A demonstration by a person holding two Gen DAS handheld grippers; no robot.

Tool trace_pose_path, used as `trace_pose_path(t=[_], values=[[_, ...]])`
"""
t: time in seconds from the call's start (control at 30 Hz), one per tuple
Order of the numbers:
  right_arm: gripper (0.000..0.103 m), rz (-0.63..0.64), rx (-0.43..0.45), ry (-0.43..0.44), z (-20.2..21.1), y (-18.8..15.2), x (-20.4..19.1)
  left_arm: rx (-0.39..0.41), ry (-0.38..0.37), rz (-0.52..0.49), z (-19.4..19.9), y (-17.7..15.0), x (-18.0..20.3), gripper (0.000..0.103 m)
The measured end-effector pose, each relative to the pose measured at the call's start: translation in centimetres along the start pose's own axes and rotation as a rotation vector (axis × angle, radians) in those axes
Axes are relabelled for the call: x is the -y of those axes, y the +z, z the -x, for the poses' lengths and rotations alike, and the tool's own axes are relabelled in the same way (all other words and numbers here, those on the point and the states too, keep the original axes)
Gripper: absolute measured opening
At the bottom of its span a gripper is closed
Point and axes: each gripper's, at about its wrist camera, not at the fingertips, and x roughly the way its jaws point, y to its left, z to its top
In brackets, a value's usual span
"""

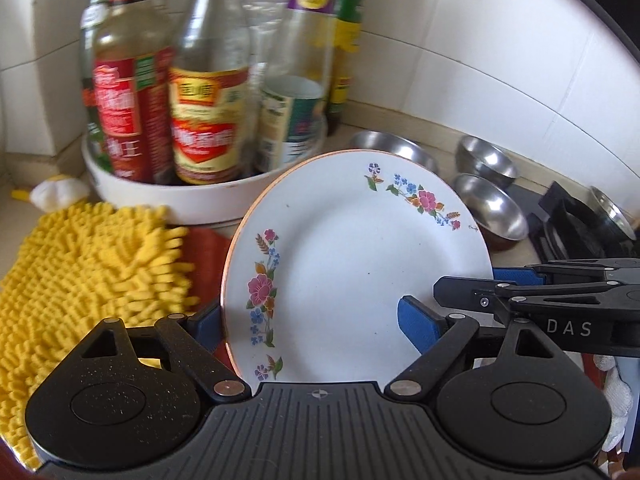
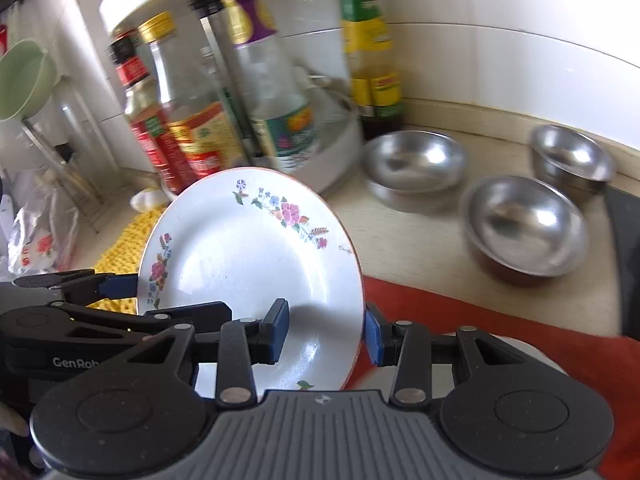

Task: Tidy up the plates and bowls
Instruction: 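Carry the floral plate with the right gripper over the pink-flowered plate stack, then lower the floral plate onto the stack and open the right gripper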

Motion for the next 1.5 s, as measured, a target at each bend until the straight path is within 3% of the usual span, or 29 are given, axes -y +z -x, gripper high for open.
trace_pose_path(t=[0.6,1.3,1.5], values=[[0.039,-0.146,-0.021,-0.111,4.7,-4.1,7.8,-0.091,-0.130,-0.140,-3.3,-0.8,9.2,0.091],[0.039,-0.166,-0.080,-0.153,6.4,-7.0,9.5,-0.147,-0.156,-0.165,-3.3,-3.2,11.8,0.088],[0.040,-0.174,-0.006,-0.168,7.2,-6.8,10.6,-0.120,-0.141,-0.161,-3.3,-3.2,12.2,0.085]])
